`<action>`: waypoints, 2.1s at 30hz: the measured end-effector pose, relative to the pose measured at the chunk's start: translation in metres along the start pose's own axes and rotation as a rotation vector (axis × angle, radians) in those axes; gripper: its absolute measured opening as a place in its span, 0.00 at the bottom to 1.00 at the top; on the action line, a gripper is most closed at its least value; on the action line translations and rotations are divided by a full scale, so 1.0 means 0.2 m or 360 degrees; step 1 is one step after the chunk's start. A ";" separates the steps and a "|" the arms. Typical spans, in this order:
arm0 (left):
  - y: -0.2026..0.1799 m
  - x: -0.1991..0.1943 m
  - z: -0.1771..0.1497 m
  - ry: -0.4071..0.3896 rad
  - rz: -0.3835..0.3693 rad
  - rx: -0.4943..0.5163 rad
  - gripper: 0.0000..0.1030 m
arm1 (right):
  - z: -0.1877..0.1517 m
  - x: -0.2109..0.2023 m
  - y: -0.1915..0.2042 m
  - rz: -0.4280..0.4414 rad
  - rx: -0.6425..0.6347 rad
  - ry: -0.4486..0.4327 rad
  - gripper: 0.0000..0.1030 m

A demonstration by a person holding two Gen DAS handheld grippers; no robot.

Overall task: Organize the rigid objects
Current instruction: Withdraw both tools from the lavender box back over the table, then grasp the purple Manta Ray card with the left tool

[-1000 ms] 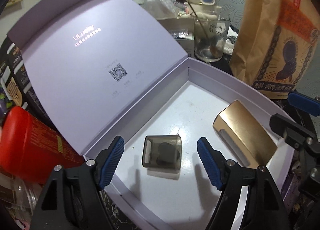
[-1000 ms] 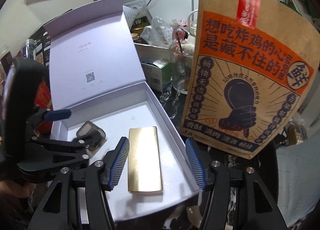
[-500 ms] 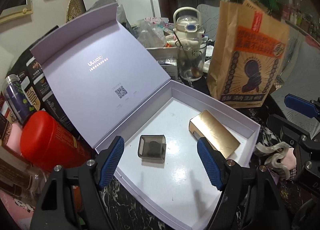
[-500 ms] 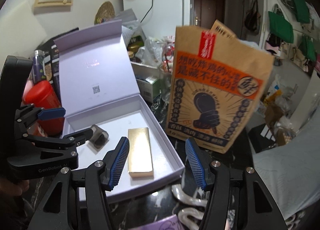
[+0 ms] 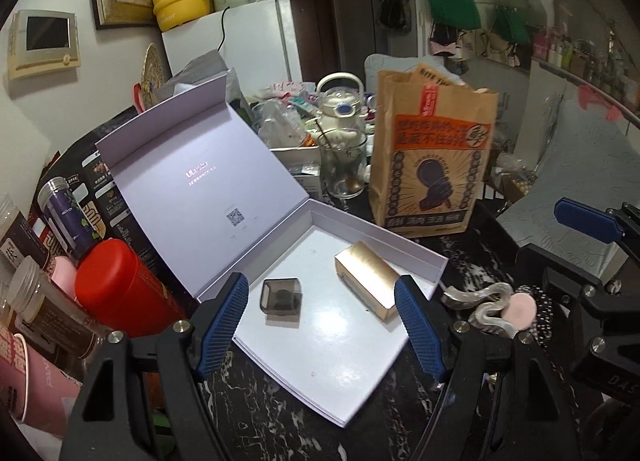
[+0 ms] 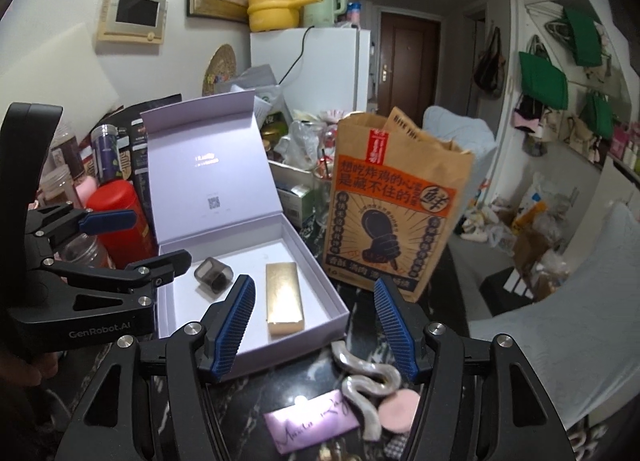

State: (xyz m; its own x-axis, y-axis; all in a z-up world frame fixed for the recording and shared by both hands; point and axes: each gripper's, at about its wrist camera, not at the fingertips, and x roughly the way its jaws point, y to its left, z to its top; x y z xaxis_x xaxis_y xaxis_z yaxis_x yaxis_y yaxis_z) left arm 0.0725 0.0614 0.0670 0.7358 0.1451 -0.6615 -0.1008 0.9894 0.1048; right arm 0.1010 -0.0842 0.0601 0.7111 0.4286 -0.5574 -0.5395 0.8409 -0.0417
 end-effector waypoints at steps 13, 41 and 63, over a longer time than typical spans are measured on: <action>-0.20 -0.18 -0.08 -0.0055 -0.0138 0.0109 0.73 | -0.14 -0.30 -0.04 -0.0081 0.0005 -0.0053 0.68; -0.40 -0.01 -0.33 0.0130 -0.0345 0.0222 0.73 | -0.57 -0.34 -0.19 -0.0109 0.0216 0.0099 0.68; -0.51 0.30 -0.51 0.0334 -0.0531 0.0248 0.73 | -0.80 -0.16 -0.30 -0.0027 0.0363 0.0286 0.68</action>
State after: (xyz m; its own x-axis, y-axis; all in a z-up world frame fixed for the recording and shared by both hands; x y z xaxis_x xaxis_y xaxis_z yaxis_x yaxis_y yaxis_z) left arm 0.0590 -0.0290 -0.0592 0.5572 -0.1679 -0.8133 0.2340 0.9714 -0.0402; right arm 0.0381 -0.2008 -0.0515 0.6170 0.3655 -0.6969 -0.3983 0.9088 0.1241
